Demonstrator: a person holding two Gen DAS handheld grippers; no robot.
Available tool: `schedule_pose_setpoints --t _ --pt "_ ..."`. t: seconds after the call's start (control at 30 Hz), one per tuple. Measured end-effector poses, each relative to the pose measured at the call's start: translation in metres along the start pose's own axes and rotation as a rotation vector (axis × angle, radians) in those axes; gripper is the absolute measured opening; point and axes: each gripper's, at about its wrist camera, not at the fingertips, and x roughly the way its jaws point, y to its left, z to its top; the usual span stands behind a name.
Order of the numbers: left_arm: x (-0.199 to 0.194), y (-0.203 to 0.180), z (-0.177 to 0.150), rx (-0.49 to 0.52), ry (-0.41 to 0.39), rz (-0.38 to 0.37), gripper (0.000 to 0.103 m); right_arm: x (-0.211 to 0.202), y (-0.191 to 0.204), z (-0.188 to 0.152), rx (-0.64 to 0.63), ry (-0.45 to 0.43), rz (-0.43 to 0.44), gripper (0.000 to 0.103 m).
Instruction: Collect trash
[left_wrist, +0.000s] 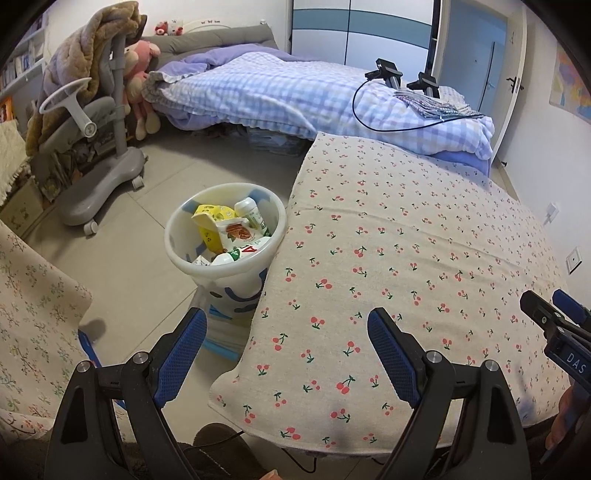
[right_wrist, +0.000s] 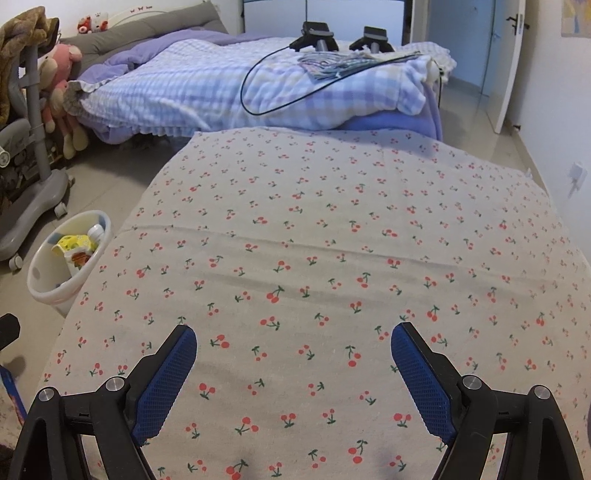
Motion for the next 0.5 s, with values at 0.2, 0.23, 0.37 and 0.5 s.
schedule_pose_setpoints --t 0.2,0.23,0.37,0.5 --pt "-0.0008 0.0011 0.0003 -0.001 0.001 -0.002 0.091 0.0015 0.0002 -0.0009 0.003 0.006 0.002 0.089" --pt "-0.0008 0.0011 0.0003 0.0 0.0 -0.003 0.091 0.0017 0.0005 -0.0011 0.002 0.007 0.002 0.089" --pt "-0.0017 0.0017 0.0005 -0.001 -0.005 -0.005 0.091 0.0021 0.0014 -0.0017 0.0 0.008 0.003 0.089" --pt "-0.002 0.0021 0.0002 -0.003 -0.005 -0.008 0.091 0.0038 0.0017 -0.0017 0.0 0.012 0.003 0.089"
